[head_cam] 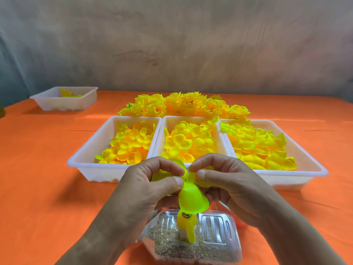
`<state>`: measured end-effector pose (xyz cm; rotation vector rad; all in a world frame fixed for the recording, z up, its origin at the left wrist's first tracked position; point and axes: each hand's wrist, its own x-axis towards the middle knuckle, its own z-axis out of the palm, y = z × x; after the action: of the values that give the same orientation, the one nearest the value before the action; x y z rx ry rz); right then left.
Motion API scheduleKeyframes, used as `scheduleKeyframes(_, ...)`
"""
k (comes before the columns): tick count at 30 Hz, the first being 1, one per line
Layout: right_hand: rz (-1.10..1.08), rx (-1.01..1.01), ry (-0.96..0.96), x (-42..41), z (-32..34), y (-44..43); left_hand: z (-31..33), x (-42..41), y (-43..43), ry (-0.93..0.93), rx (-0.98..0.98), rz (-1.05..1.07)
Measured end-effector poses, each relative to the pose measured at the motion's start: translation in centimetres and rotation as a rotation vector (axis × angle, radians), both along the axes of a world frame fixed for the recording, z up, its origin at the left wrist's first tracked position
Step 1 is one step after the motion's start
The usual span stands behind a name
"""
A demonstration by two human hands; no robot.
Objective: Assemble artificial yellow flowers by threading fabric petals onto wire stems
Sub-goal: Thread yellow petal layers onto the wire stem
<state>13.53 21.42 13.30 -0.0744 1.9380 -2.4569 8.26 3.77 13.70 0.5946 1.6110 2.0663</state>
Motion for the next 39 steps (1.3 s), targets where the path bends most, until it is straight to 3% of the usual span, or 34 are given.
scheduleKeyframes(4,-0.009,0.005,-0.045,0.2,-0.6,-0.2,-0.8,0.2,-0.1,0.016,-0.079,0.026)
scheduleKeyframes(14,-0.01,-0.015,-0.049,0.6,-0.7,-0.3,-0.7,0.6,0.1,-0.06,-0.065,0.029)
scheduleKeyframes(39,-0.011,-0.035,-0.029,1.1,-0.7,-0.5,-1.2,0.4,0.2,-0.033,-0.066,0.059)
